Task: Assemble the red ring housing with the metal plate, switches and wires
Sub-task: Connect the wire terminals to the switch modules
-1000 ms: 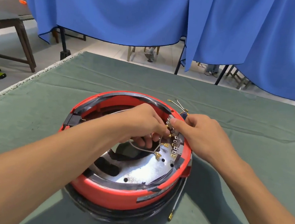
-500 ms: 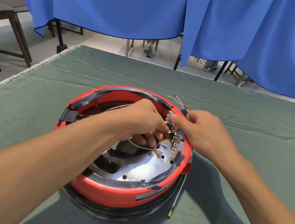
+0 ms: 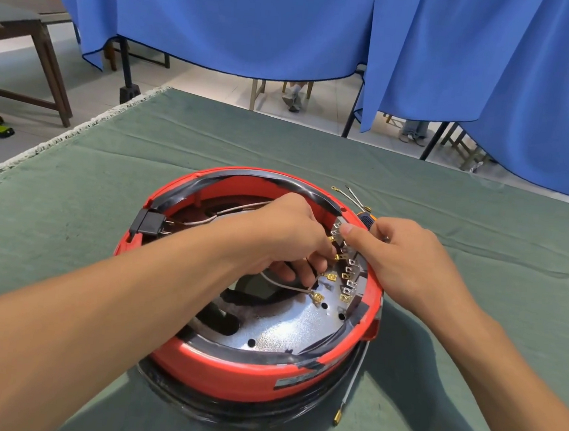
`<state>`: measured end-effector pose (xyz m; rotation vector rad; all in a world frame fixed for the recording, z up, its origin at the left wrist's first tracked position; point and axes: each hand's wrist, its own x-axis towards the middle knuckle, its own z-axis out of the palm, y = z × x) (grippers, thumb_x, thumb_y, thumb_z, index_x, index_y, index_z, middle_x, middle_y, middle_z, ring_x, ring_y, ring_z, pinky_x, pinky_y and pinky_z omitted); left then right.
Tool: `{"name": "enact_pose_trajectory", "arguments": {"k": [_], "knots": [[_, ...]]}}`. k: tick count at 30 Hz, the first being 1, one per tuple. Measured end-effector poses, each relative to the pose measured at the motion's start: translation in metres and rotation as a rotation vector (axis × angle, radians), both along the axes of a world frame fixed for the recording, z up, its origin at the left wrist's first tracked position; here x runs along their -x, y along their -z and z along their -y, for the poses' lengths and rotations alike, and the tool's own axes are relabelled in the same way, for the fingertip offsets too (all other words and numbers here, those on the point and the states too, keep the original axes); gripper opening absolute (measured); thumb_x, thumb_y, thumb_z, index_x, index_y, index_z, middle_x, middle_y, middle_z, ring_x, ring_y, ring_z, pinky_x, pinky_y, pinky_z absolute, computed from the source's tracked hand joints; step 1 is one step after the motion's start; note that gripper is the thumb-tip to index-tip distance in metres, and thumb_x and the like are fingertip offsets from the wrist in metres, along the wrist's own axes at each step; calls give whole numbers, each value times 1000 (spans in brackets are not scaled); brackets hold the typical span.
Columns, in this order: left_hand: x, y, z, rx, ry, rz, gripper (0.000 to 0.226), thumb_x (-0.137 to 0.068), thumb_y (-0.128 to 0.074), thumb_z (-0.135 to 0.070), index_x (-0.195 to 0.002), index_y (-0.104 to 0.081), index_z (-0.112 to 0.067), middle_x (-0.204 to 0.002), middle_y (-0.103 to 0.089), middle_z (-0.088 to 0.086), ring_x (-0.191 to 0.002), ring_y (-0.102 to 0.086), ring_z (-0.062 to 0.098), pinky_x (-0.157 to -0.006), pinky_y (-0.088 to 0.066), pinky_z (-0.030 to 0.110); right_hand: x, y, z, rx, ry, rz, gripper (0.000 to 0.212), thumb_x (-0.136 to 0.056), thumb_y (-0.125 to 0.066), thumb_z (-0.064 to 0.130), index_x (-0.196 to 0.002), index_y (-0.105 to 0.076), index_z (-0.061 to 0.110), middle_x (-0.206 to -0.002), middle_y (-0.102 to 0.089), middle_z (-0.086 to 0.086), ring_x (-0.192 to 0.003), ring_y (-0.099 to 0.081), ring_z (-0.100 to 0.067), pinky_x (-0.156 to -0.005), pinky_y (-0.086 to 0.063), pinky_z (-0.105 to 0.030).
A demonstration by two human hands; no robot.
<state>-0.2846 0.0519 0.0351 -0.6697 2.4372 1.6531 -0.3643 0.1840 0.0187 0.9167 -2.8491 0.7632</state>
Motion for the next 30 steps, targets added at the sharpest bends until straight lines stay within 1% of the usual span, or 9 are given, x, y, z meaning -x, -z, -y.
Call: {"name": "enact_pose_trajectory", "arguments": {"k": [4,8,13,19,22,26,30], "knots": [[0,1,-4,-5,-21,0,16,-90,-57,-10,-82,-67,-2,-44,-57,-4,-34,-54,9,-38,-37,14,-1,0,0,-5,10,-3,55,-83,-50,60,-58,-38,13,-51,-43,-3,-57,-42,-25,-53,-31,-35],[1,1,-5,-14,-46,0,15,-90,-57,-9,-83,-68,-1,-45,-58,-4,-35,-55,10,-37,-37,14,-1,0,0,-2,8,-8,55,-85,-51,60,-58,-38,13,-51,-44,-4,-57,-43,-25,-52,-30,-35],[1,1,-9,-24,-73,-14,15,-89,-56,-7,-77,-64,-4,-40,-56,-6,-33,-54,10,-36,-36,13,-2,0,0,3,8,-7,54,-85,-50,59,-59,-40,12,-52,-45,-5,-59,-45,-25,-52,-30,-35],[2,2,-12,7,-97,-33,17,-91,-55,-8,-81,-66,0,-41,-56,-5,-32,-52,9,-36,-36,14,-3,0,0,3,14,-11,54,-85,-50,58,-58,-38,13,-52,-44,-5,-57,-43,-25,-52,-29,-35],[4,3,-13,29,-110,-49,19,-90,-55,-9,-77,-66,0,-39,-55,-4,-29,-49,9,-35,-36,14,-3,-1,1,2,17,0,54,-84,-49,59,-59,-39,13,-52,-45,-5,-59,-44,-25,-52,-30,-35],[5,7,-15,92,-92,-54,30,-91,-53,-12,-63,-63,-4,-30,-48,-3,-22,-39,8,-35,-35,16,-2,-1,1,-5,17,1,54,-85,-49,58,-60,-41,12,-54,-49,-7,-61,-47,-27,-53,-31,-35],[6,7,-13,109,-101,-50,33,-90,-54,-14,-59,-62,-6,-28,-45,-2,-21,-37,8,-36,-35,17,-2,-1,1,-9,10,-12,55,-85,-49,58,-60,-43,10,-54,-50,-8,-61,-48,-27,-53,-31,-35]]}}
